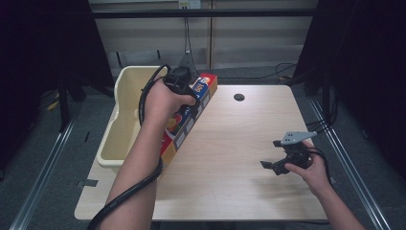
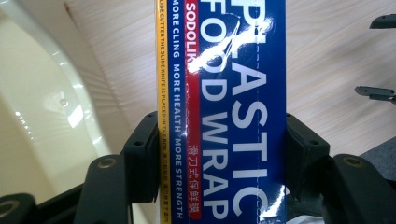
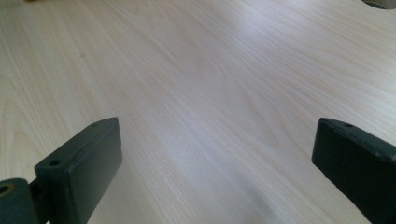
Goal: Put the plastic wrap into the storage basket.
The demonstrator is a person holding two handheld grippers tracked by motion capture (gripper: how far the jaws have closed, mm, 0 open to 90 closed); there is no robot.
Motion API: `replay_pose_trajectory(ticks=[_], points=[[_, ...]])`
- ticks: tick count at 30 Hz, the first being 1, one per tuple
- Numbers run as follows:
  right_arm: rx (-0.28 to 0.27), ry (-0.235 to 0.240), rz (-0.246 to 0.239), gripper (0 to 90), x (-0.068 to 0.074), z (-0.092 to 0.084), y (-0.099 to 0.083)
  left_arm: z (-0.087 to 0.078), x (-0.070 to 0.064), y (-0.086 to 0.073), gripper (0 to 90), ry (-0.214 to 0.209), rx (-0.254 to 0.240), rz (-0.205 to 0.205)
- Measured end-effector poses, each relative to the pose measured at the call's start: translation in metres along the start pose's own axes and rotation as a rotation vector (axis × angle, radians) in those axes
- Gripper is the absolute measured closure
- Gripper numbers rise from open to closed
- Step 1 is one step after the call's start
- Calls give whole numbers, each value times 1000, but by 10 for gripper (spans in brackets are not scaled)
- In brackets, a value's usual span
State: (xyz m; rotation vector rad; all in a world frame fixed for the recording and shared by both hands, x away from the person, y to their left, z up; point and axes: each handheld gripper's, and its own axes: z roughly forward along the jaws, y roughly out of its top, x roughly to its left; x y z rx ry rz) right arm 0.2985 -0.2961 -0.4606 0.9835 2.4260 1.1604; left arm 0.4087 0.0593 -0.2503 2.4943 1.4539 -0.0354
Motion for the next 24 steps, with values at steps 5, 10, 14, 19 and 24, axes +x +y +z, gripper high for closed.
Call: replay_pose_trajectory(ticks=[5, 10, 14, 19, 24], points=[[2, -5, -2, 14, 0, 0, 0, -7, 7, -3, 404, 12, -6, -24], [12, -1, -10, 14, 1, 1, 0, -14, 13, -4, 405, 12, -8, -50], [14, -3, -1, 14, 1, 1, 0, -21, 23, -7, 405, 13, -23, -94], [17, 8, -3, 14, 1, 2, -1, -26, 30, -10, 405, 40, -28, -132], [16, 9, -2, 14, 1, 2, -1, -31, 36, -13, 405, 50, -41, -155]])
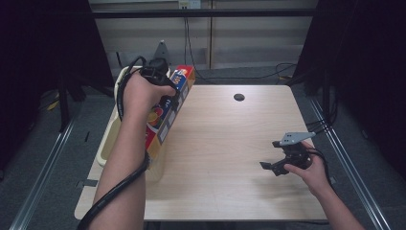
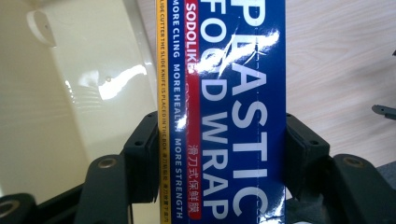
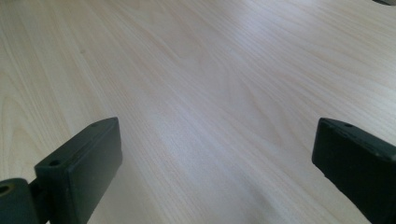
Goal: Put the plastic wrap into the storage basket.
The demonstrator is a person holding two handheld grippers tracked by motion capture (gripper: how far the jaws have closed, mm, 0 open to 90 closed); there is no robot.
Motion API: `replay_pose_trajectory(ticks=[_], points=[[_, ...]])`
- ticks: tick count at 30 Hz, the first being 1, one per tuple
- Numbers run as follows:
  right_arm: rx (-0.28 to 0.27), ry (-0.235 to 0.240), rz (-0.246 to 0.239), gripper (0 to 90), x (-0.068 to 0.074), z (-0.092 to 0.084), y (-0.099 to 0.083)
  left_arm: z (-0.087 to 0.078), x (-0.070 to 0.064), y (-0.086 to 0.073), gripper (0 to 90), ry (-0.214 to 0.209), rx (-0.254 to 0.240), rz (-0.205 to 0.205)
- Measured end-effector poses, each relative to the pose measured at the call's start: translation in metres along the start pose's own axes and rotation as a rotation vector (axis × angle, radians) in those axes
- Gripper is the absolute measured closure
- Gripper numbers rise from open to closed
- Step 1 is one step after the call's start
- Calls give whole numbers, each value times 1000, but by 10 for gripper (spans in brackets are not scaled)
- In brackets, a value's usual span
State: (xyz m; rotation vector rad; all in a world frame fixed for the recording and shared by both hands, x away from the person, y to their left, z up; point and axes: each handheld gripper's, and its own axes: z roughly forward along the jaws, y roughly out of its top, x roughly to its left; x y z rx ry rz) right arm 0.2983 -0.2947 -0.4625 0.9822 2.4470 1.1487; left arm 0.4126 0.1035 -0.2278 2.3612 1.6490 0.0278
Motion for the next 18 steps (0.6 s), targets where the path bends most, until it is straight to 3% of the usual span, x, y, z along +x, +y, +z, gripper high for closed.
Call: replay_pose_trajectory(ticks=[18], points=[[4, -2, -8, 14, 0, 0, 0, -16, 18, -4, 405, 32, -19, -56]])
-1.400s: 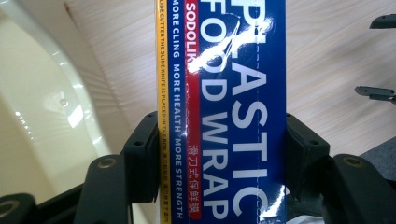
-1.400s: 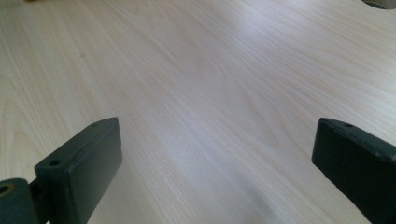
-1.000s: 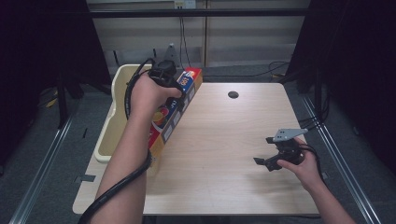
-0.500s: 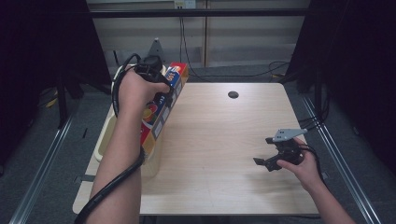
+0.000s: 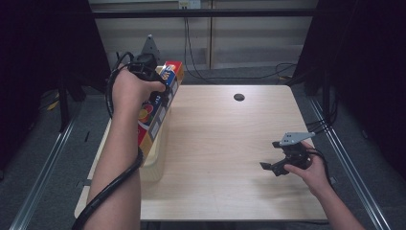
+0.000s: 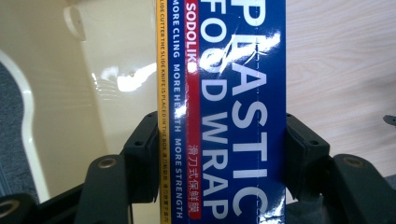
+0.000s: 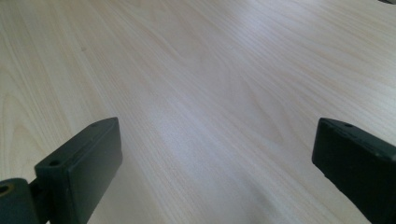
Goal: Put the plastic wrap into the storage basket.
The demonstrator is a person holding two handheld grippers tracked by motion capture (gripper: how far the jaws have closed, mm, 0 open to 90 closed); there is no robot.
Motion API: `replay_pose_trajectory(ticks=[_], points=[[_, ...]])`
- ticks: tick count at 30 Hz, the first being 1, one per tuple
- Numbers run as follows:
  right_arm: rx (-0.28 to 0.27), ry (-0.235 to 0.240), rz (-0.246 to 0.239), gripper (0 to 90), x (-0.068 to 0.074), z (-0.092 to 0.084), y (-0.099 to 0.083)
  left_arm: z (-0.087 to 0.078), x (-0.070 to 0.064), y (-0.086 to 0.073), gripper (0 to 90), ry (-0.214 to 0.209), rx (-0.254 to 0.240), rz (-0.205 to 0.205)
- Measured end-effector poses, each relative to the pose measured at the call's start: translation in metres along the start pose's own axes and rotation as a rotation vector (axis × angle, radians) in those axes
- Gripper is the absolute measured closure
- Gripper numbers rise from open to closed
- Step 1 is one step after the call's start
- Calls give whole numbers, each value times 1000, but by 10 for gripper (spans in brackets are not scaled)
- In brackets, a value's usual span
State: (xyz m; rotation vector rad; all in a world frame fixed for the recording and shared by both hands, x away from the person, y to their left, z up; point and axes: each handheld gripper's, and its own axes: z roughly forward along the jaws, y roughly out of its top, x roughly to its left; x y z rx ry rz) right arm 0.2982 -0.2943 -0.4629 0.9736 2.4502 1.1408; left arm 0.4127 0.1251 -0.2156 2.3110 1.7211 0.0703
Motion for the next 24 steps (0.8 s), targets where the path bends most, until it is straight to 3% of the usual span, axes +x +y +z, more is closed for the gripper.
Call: replay_pose_trajectory(ticks=[9, 24], points=[[-5, -5, 3, 14, -1, -1, 0, -8, 9, -2, 405, 10, -8, -41], [-8, -10, 1, 14, -1, -2, 0, -16, 19, -5, 405, 27, -19, -69]])
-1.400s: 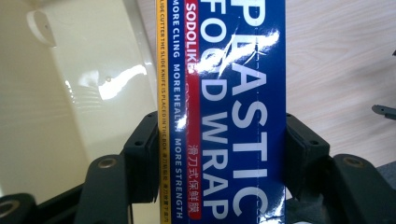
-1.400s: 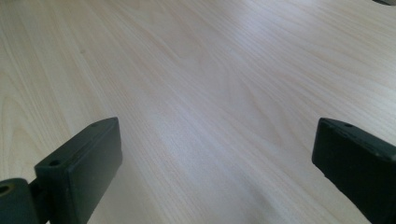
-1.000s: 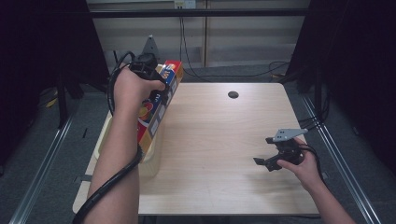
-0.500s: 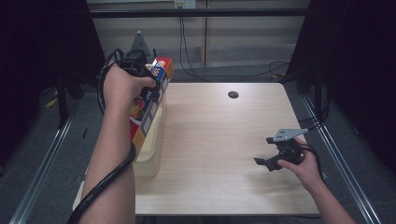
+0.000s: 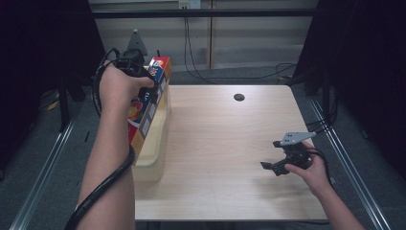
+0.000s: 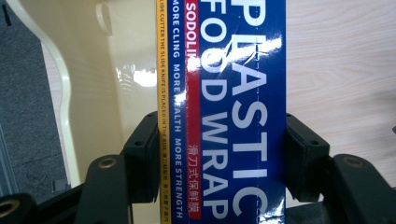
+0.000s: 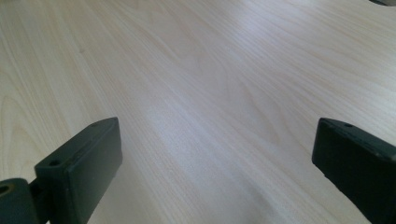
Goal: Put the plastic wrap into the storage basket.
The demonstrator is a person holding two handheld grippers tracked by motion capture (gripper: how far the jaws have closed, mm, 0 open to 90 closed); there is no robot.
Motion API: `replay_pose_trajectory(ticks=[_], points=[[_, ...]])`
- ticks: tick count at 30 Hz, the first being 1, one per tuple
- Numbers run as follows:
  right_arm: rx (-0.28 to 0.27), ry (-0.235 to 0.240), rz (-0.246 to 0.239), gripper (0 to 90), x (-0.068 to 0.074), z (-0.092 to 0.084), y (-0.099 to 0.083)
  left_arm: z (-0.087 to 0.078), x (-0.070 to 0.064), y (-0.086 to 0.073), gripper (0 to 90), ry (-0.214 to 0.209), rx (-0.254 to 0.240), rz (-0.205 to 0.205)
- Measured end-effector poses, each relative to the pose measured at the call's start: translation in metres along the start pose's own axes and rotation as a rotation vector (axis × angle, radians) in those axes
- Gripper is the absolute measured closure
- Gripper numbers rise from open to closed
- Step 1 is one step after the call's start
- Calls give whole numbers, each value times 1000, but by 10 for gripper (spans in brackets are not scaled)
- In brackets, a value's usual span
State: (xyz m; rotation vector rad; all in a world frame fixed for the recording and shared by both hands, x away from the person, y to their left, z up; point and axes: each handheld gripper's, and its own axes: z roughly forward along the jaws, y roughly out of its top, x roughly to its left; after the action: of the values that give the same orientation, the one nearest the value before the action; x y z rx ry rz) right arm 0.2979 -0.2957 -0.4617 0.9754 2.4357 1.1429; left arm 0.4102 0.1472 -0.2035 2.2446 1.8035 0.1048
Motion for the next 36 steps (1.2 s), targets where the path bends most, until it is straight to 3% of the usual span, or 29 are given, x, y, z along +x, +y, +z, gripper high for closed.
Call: replay_pose_trajectory(ticks=[10, 36], points=[[3, -4, -3, 14, 0, 0, 0, 0, 9, -3, 405, 20, 1, -19], [3, -1, -2, 14, 0, 1, 0, 17, 27, -14, 405, 5, 10, -61]])
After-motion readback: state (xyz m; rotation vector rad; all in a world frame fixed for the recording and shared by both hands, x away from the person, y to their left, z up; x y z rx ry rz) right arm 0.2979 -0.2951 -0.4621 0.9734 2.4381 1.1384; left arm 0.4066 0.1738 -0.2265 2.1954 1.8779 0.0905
